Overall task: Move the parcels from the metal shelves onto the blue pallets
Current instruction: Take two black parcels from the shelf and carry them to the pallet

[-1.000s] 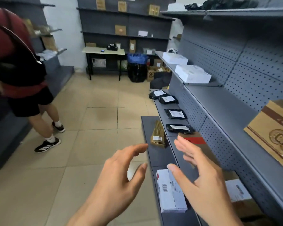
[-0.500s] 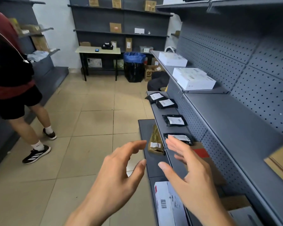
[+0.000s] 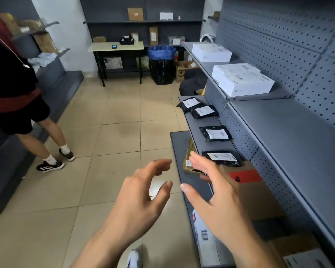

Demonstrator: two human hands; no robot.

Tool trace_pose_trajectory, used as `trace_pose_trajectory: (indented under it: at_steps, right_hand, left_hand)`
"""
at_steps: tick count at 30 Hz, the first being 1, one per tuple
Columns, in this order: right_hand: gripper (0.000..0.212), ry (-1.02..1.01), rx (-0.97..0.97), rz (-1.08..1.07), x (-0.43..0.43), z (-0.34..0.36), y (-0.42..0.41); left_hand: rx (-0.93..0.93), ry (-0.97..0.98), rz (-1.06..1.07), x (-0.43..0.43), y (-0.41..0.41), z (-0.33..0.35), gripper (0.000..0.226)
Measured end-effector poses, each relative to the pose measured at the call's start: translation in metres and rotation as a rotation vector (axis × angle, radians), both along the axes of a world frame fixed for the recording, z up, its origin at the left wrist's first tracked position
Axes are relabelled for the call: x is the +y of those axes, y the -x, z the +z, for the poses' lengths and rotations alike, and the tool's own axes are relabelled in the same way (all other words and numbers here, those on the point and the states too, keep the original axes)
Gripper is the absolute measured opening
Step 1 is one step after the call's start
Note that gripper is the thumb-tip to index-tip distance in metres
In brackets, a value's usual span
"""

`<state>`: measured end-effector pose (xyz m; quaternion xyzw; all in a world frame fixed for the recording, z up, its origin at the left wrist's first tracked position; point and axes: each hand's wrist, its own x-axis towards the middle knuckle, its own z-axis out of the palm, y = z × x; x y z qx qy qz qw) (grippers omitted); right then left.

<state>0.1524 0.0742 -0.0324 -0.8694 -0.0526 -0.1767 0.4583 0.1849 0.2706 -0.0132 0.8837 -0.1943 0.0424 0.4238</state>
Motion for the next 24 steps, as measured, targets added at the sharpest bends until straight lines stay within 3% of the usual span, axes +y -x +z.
trace_pose_trajectory:
  at_steps: [24]
  right_hand:
    - [0.063,0.077,0.141,-0.150,0.057,0.003,-0.160]
  left_hand:
    - [0.084,0.054,-0.137,0.046,-0.207,-0.009,0.043]
